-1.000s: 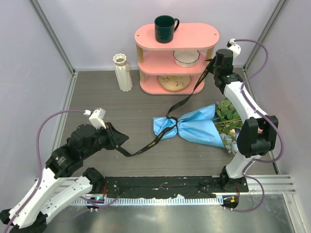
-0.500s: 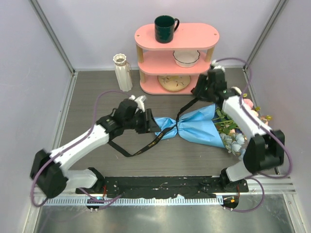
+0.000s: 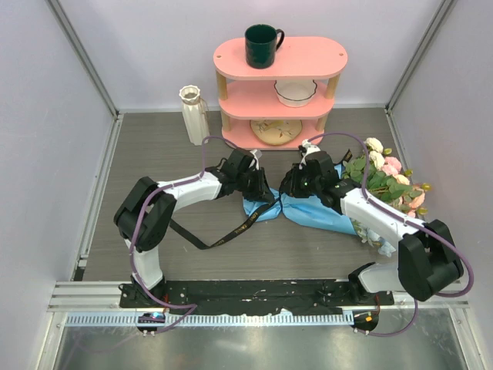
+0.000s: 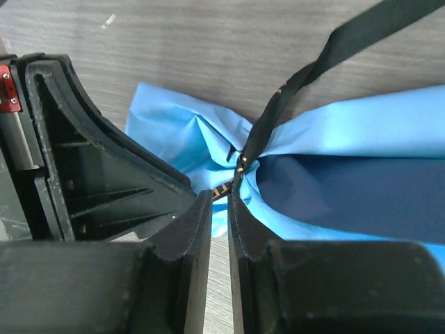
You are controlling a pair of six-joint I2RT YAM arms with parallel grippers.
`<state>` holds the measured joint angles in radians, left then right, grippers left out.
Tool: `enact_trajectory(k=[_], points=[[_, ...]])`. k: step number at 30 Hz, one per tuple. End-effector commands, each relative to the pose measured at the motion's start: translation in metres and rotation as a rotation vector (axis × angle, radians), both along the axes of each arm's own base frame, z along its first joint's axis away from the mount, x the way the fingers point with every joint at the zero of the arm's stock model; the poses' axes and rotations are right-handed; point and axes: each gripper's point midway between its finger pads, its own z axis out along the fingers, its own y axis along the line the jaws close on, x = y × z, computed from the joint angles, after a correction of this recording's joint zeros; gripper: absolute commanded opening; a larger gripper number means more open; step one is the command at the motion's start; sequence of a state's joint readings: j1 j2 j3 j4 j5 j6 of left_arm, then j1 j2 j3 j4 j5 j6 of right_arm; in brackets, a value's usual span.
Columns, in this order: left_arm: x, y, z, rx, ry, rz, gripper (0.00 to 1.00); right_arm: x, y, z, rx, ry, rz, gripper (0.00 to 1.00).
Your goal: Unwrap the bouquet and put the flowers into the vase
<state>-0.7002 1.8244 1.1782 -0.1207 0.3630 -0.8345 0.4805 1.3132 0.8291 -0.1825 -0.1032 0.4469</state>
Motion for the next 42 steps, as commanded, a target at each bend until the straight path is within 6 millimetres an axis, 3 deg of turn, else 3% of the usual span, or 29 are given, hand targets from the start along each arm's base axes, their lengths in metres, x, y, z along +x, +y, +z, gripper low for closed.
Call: enact_trajectory(k=[1, 6, 17, 24, 26, 30, 36, 42], points=[[0.013, -0.005, 0.002, 0.008, -0.056, 0.004, 0.23, 0.008, 0.014, -0.002, 0.038, -0.037, 0.040, 0.21], [0.008, -0.001, -0.017, 0.032, -0.026, 0.010, 0.21, 0.005, 0.011, -0.025, -0.052, -0.019, 0.052, 0.20], [0.003, -0.001, -0.025, 0.023, -0.004, 0.002, 0.22, -0.009, 0.005, -0.070, -0.174, 0.035, 0.083, 0.20], [0.001, 0.000, -0.033, 0.026, 0.013, 0.008, 0.22, -0.014, 0.016, -0.069, -0.148, 0.030, 0.132, 0.13], [0.001, 0.000, -0.035, 0.023, 0.012, 0.010, 0.22, -0.015, 0.016, -0.071, -0.152, 0.033, 0.131, 0.02], [0.002, 0.002, -0.041, 0.034, 0.016, 0.016, 0.24, -0.016, 0.006, -0.067, -0.186, 0.028, 0.103, 0.01], [0.001, 0.008, -0.050, 0.049, 0.027, 0.035, 0.24, -0.019, 0.005, -0.029, -0.130, -0.033, 0.084, 0.01], [-0.004, 0.016, -0.060, 0.058, 0.052, 0.033, 0.24, -0.034, -0.005, -0.031, -0.111, -0.019, 0.051, 0.01]])
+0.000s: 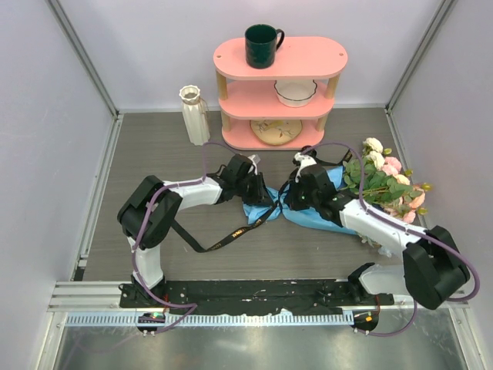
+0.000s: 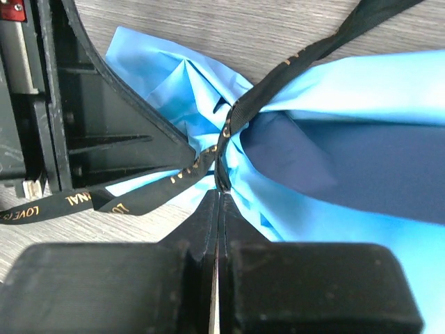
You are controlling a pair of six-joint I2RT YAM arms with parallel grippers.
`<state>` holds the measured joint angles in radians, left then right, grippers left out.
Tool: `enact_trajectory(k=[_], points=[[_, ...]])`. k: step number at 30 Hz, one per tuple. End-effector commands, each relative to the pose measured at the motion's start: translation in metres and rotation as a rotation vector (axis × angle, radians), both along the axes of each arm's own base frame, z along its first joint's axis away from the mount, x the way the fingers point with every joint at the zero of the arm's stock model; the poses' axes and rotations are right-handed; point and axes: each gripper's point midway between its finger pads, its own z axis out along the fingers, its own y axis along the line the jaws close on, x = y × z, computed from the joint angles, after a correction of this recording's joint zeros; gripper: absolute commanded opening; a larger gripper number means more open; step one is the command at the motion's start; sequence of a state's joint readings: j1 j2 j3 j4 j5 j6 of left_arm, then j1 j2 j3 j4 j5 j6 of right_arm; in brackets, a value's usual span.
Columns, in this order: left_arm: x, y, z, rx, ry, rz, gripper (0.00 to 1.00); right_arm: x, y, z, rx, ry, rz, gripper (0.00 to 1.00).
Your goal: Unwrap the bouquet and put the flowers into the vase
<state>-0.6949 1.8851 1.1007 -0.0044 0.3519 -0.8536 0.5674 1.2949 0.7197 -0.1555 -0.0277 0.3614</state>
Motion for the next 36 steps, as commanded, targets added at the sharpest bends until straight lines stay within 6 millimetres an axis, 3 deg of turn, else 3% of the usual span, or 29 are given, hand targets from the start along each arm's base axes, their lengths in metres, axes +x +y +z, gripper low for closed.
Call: enact_trajectory(k=[1, 4, 7, 18, 25, 27, 29, 34, 36], points=[[-0.004, 0.011, -0.023, 0.045, 0.032, 0.006, 0.24, -0.008, -0.006, 0.006, 0.026, -0.018, -0.036, 0.01], [-0.001, 0.007, -0.020, 0.018, 0.020, 0.003, 0.24, -0.009, -0.001, 0.003, 0.053, -0.031, -0.007, 0.01], [-0.003, 0.007, -0.019, 0.017, 0.020, 0.001, 0.24, -0.007, 0.008, 0.001, 0.056, -0.033, 0.051, 0.16], [-0.003, 0.006, -0.013, 0.007, 0.016, 0.000, 0.25, 0.012, 0.017, -0.012, 0.005, -0.045, 0.089, 0.32], [-0.004, 0.004, -0.008, -0.006, 0.012, -0.001, 0.26, 0.016, 0.017, -0.001, -0.002, -0.085, 0.087, 0.31], [-0.003, 0.003, -0.007, -0.010, 0.012, -0.002, 0.25, 0.019, 0.016, 0.000, -0.003, -0.096, 0.076, 0.19], [-0.004, 0.003, -0.008, -0.011, 0.014, -0.006, 0.26, 0.019, 0.016, -0.003, -0.008, -0.091, 0.079, 0.16], [-0.004, 0.002, -0.003, -0.019, 0.009, -0.005, 0.26, 0.020, 0.020, -0.016, -0.022, -0.054, 0.090, 0.21], [-0.003, 0.002, -0.001, -0.021, 0.003, -0.003, 0.26, 0.023, 0.025, -0.012, -0.002, -0.076, 0.096, 0.24]])
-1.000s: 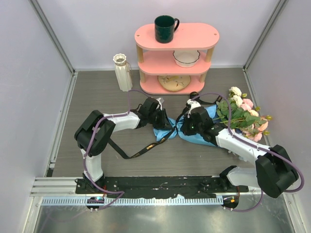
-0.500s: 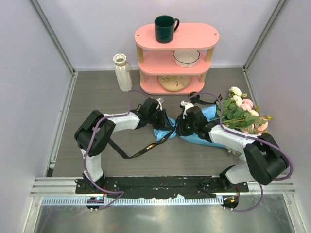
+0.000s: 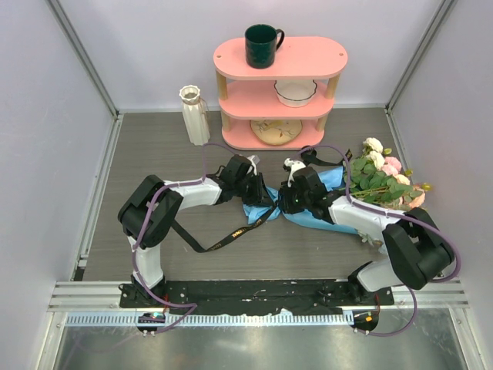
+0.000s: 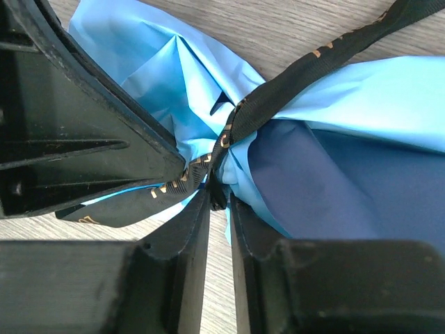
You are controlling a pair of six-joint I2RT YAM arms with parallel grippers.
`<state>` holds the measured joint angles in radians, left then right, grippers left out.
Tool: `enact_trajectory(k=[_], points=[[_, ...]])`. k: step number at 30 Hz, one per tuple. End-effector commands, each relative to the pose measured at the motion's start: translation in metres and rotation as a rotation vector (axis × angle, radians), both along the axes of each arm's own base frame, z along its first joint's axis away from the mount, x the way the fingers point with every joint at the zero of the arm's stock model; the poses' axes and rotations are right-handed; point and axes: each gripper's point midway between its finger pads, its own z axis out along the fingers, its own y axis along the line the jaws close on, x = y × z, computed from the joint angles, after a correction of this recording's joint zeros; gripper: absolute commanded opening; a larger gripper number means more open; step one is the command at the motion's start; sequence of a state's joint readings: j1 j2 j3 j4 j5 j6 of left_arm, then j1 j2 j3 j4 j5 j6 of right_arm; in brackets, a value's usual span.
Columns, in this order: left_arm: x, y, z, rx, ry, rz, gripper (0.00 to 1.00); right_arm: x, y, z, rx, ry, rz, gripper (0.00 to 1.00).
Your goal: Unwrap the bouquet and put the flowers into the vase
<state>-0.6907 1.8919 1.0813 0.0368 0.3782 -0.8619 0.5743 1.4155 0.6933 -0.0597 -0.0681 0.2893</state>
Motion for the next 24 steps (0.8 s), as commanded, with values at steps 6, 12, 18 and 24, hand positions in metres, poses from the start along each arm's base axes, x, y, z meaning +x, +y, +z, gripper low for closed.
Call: enact_trajectory(k=[6, 12, 18, 24], points=[[-0.001, -0.001, 0.000, -0.008, 0.010, -0.001, 0.26, 0.024, 0.021, 0.024, 0.059, -0.108, 0.011, 0.32], [-0.005, -0.003, -0.001, -0.022, 0.016, 0.012, 0.26, 0.029, 0.021, 0.019, 0.020, -0.114, -0.026, 0.07], [-0.002, 0.001, -0.007, -0.016, 0.050, 0.074, 0.12, 0.018, 0.011, 0.035, -0.021, -0.154, -0.084, 0.01], [-0.002, 0.007, -0.025, -0.009, 0.104, 0.136, 0.03, 0.013, -0.005, 0.054, 0.069, -0.183, -0.237, 0.01]])
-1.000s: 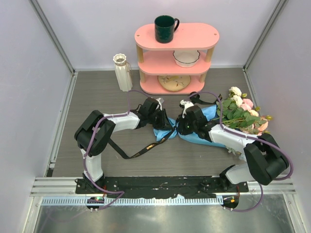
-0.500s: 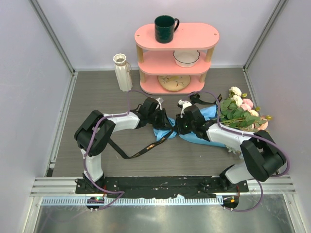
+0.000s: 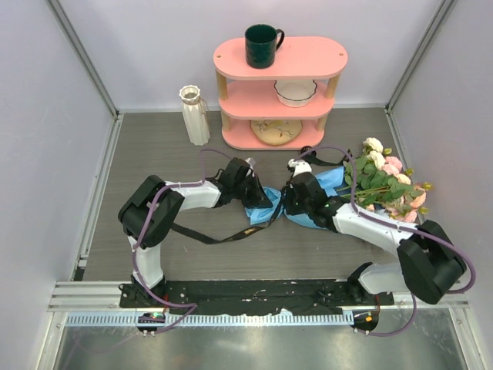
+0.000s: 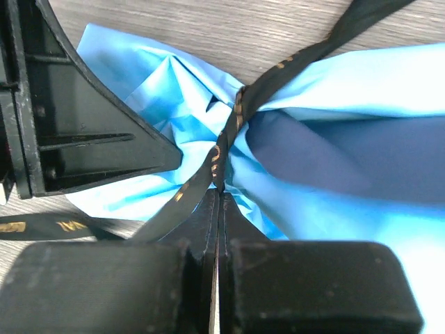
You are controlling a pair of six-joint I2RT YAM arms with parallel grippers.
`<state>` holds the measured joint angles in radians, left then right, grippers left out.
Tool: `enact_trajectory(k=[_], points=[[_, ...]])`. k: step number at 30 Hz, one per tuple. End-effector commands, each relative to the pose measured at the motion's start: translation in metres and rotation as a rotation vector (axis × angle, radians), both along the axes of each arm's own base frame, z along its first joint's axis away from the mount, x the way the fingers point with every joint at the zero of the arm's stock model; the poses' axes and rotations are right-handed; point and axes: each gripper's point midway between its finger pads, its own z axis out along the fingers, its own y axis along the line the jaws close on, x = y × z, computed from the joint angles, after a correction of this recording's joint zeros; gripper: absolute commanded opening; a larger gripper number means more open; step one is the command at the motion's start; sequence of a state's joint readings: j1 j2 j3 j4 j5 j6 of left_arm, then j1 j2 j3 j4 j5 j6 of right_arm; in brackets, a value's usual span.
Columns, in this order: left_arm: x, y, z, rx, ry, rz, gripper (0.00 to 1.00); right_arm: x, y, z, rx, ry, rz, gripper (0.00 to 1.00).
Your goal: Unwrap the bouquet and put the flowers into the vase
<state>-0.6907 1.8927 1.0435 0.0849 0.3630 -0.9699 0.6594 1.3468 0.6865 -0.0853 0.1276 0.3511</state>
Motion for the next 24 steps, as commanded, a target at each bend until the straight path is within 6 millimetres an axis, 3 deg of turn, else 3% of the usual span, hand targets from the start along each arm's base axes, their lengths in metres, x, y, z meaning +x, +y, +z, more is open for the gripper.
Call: enact_trajectory(k=[1, 9, 12, 20, 24], points=[[-0.002, 0.007, -0.022, 0.020, 0.050, 0.058, 0.03, 0.014, -0.003, 0.041, 0.137, -0.118, -0.147, 0.01], [-0.003, 0.011, -0.022, 0.035, 0.035, 0.049, 0.03, 0.010, -0.020, 0.048, 0.095, -0.130, -0.197, 0.01], [-0.003, 0.012, -0.021, 0.043, 0.030, 0.045, 0.04, 0.009, -0.020, 0.066, 0.122, -0.172, -0.180, 0.01], [-0.003, 0.013, -0.025, 0.050, 0.032, 0.043, 0.04, 0.005, 0.026, 0.148, 0.424, -0.277, -0.018, 0.01], [-0.004, 0.012, -0.026, 0.046, 0.035, 0.043, 0.04, -0.002, 0.052, 0.163, 0.521, -0.238, 0.083, 0.01]])
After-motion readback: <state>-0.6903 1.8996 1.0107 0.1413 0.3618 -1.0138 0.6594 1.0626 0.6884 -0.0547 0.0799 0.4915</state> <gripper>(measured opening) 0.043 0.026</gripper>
